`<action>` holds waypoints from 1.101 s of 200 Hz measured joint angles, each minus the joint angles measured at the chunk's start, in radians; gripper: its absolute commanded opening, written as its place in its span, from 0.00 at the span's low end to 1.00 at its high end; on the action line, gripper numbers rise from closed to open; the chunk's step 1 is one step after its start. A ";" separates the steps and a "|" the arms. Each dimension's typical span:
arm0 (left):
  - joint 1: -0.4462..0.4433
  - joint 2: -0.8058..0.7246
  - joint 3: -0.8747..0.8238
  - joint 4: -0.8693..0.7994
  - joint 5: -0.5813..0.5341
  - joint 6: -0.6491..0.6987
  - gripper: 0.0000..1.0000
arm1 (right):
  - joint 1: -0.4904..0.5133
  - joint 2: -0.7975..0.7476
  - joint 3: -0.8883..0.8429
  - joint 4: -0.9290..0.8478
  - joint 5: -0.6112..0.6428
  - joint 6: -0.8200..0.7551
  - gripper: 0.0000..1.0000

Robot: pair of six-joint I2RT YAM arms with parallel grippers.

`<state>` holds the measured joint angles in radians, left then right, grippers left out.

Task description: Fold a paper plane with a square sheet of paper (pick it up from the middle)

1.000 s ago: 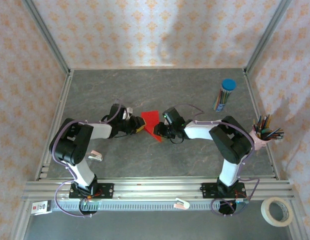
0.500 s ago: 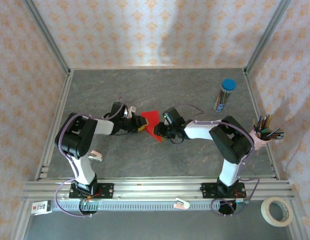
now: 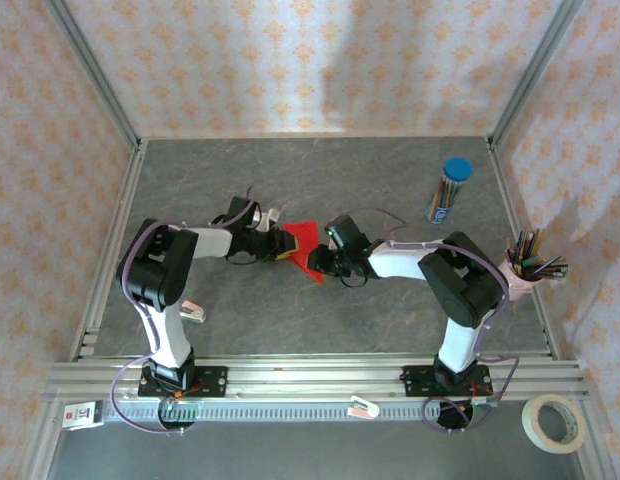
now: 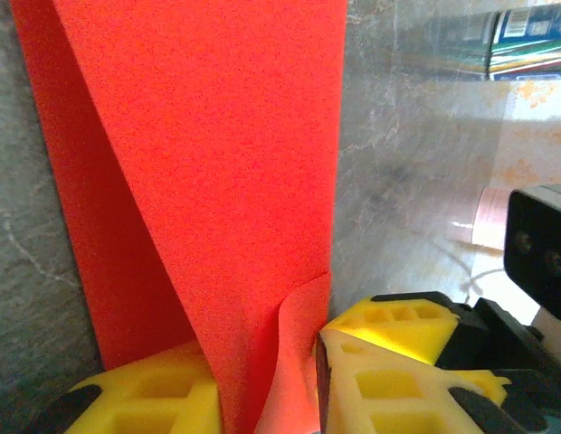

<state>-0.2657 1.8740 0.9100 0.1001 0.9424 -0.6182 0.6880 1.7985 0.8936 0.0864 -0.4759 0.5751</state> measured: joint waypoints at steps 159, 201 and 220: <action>0.011 -0.013 -0.022 -0.023 -0.007 0.006 0.01 | 0.003 -0.012 0.004 -0.003 0.011 -0.061 0.45; 0.011 -0.069 -0.022 -0.022 -0.063 -0.055 0.01 | 0.002 -0.114 0.004 -0.034 0.134 -0.180 0.49; 0.009 -0.090 -0.022 -0.023 -0.095 -0.085 0.01 | 0.002 -0.172 0.003 -0.024 0.185 -0.247 0.49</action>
<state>-0.2569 1.7840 0.8883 0.0776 0.8478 -0.7033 0.6899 1.6260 0.8963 0.0624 -0.2905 0.3279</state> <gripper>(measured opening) 0.048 0.494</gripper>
